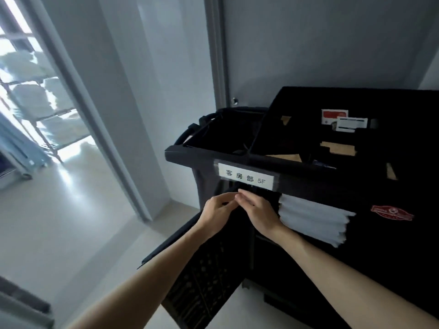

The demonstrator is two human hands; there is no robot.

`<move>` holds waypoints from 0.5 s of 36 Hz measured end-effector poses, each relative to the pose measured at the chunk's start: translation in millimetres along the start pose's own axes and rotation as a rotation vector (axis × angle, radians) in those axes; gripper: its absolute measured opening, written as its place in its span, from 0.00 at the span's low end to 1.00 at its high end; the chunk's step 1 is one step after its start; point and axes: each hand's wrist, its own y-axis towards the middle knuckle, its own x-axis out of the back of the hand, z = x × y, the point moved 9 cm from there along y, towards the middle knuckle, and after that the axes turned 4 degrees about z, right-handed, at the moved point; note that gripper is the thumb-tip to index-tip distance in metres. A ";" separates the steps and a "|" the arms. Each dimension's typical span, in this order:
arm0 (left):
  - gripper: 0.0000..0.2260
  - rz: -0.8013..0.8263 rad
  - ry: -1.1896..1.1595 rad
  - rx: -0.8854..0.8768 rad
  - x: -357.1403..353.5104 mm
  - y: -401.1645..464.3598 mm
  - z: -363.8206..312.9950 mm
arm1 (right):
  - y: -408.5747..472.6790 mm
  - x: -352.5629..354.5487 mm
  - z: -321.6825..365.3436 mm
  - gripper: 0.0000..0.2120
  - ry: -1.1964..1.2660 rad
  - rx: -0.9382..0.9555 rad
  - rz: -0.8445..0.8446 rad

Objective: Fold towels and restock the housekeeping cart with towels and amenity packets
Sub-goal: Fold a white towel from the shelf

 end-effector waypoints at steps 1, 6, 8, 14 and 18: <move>0.12 -0.033 -0.030 0.009 17.9 -10.7 0.8 | 0.7 -13.6 14.5 0.24 0.012 0.023 0.018; 0.08 -0.204 -0.128 0.048 107.5 -48.1 17.4 | 20.3 -84.8 70.7 0.24 0.033 0.123 0.182; 0.09 -0.283 -0.197 0.084 139.7 -59.9 29.8 | 35.5 -112.0 89.3 0.25 0.020 0.163 0.251; 0.11 -0.454 -0.311 0.118 218.1 -92.6 57.5 | 77.3 -195.0 137.1 0.19 0.051 0.223 0.392; 0.10 -0.536 -0.299 0.144 272.6 -105.9 70.5 | 102.3 -247.2 168.2 0.19 0.071 0.293 0.480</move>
